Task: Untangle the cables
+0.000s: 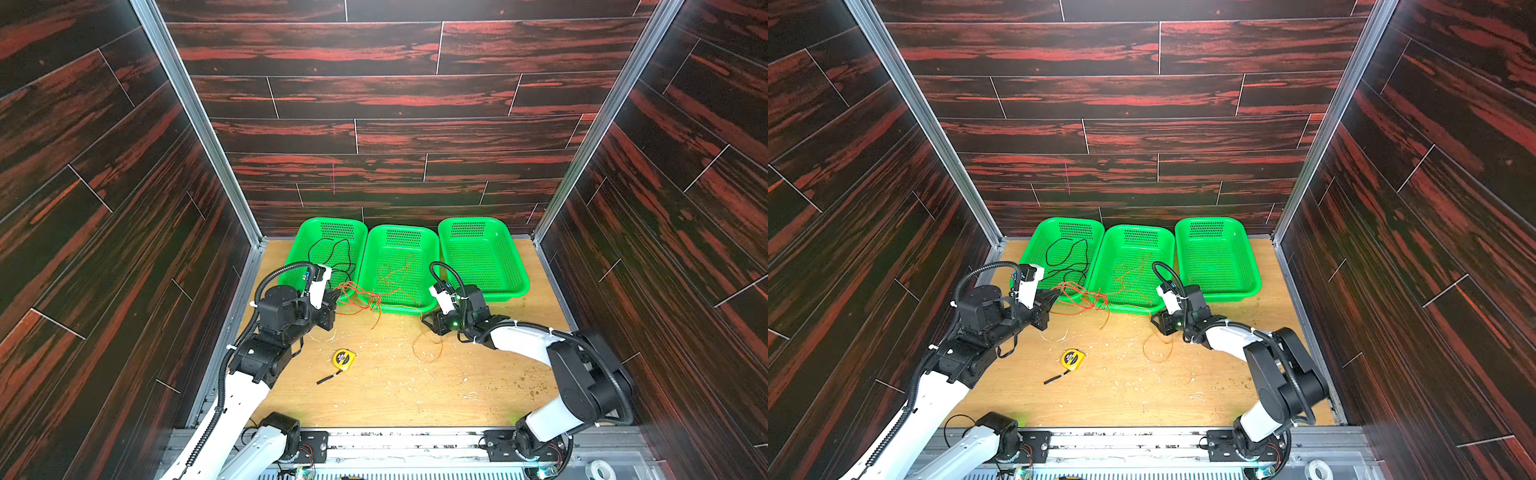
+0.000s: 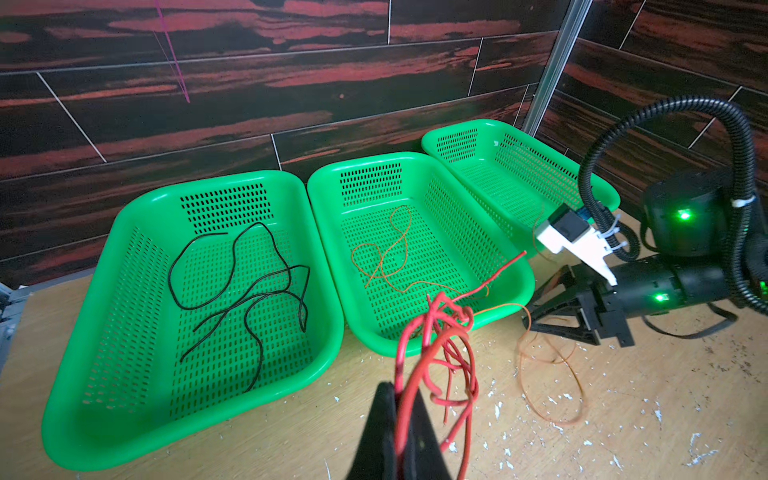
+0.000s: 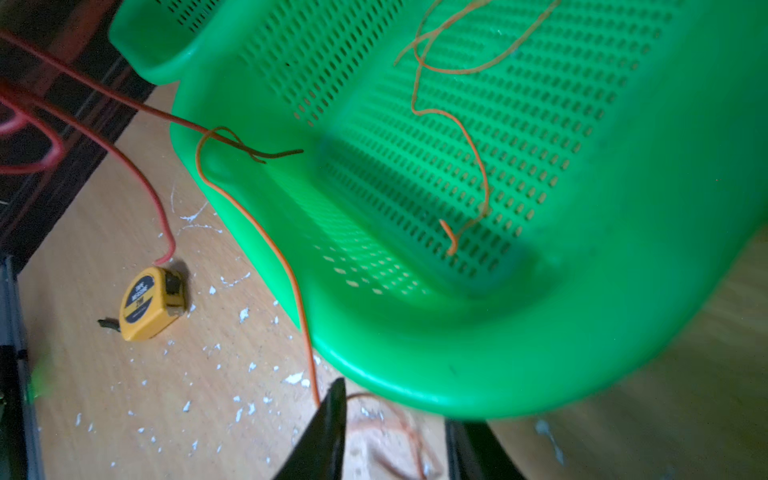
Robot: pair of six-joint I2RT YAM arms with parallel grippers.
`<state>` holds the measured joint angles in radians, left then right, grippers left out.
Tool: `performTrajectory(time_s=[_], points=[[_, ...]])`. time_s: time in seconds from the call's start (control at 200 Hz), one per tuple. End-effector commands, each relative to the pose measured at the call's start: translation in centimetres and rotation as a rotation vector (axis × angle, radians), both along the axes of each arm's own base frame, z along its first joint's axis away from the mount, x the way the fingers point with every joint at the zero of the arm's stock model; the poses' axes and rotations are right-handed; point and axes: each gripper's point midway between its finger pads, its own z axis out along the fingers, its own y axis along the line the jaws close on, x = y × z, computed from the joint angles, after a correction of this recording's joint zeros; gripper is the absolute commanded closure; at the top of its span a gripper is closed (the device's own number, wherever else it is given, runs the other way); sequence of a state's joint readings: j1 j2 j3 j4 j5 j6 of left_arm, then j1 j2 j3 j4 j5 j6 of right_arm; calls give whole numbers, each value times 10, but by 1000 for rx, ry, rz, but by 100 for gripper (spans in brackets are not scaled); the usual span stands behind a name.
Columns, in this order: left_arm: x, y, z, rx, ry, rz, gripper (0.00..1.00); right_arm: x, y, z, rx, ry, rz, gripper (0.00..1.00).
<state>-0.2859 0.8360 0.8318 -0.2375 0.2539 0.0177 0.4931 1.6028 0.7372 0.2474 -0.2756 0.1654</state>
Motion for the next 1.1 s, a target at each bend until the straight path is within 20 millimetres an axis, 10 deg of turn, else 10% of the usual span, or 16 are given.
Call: performTrajectory(time_s=[0.0, 1.092], points=[[-3, -1, 3, -11, -22, -12, 100, 6, 15, 3, 56, -11, 19, 58], [-10, 5, 7, -11, -46, 5, 100, -23, 58, 27, 183, 61, 217, 65]])
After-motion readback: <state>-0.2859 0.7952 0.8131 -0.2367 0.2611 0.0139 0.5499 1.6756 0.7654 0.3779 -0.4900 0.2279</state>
